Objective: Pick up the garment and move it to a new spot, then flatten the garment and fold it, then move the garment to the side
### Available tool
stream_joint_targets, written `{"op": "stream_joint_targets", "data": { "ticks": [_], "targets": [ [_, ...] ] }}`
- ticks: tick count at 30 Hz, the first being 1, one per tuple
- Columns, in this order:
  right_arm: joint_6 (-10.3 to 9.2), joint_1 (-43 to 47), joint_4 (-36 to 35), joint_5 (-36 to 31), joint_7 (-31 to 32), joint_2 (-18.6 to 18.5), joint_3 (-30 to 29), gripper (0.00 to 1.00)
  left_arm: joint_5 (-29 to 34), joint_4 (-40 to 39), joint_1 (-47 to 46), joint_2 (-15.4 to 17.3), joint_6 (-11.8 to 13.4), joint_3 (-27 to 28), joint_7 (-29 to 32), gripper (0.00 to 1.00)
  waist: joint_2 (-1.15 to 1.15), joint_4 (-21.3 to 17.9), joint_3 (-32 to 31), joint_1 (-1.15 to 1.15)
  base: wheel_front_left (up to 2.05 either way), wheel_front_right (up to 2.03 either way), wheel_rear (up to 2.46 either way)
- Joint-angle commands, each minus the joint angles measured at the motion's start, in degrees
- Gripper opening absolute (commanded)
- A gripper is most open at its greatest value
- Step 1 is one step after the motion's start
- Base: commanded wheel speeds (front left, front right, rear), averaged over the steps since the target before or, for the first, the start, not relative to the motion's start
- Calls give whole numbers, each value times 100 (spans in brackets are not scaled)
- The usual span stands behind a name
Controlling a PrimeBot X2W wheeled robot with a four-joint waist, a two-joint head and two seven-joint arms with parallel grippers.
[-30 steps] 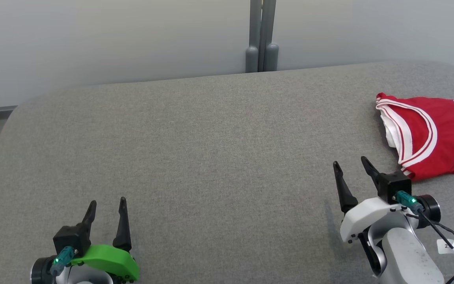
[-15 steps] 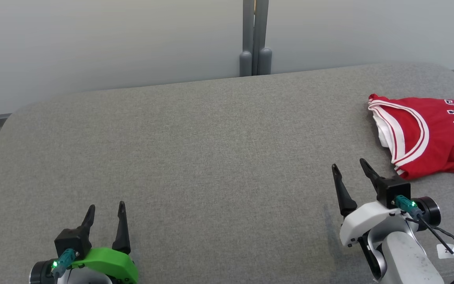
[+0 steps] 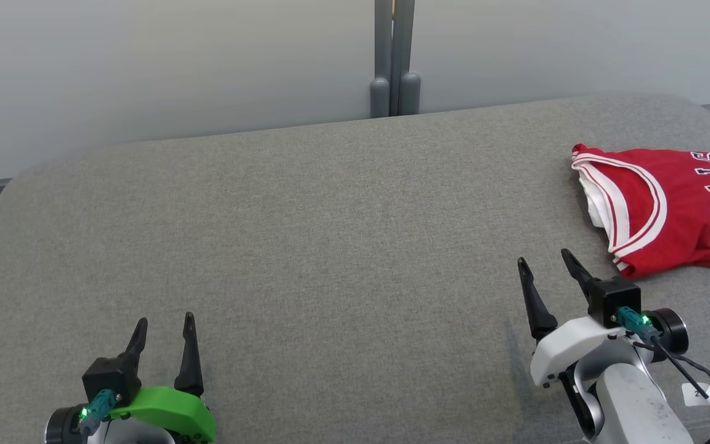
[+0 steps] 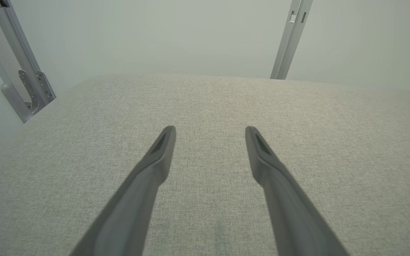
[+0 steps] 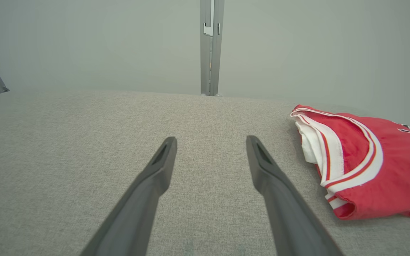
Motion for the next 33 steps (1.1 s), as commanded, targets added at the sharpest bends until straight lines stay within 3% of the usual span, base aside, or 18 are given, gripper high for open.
{"op": "stream_joint_targets", "data": {
  "ticks": [1, 7, 9, 10, 33],
  "targets": [
    [-5, 45, -15, 48, 3, -9, 10, 100, -38, -23, 78, 11, 22, 8, 5, 100, 0, -19, -2, 0, 0, 0, 0],
    [-4, 52, -1, 35, 3, -9, 18, 100, -44, -29, 80, 11, 12, 23, 5, 100, 0, -55, -1, 0, 0, 0, 0],
    [-16, 70, 8, 35, 3, -15, -32, 100, -34, -8, 65, 16, 13, -26, 5, 100, 0, 362, -21, 0, 0, 0, 0],
    [-3, 71, 12, 49, 3, -20, 18, 100, -36, -10, 80, 8, 22, -1, 5, 100, 0, 374, -32, 0, 0, 0, 0],
    [-4, 160, 17, 261, 3, -14, 255, 100, -91, 26, 124, 19, -30, 5, 5, 100, 0, 362, -24, 0, 0, 0, 0]
  ]
}}
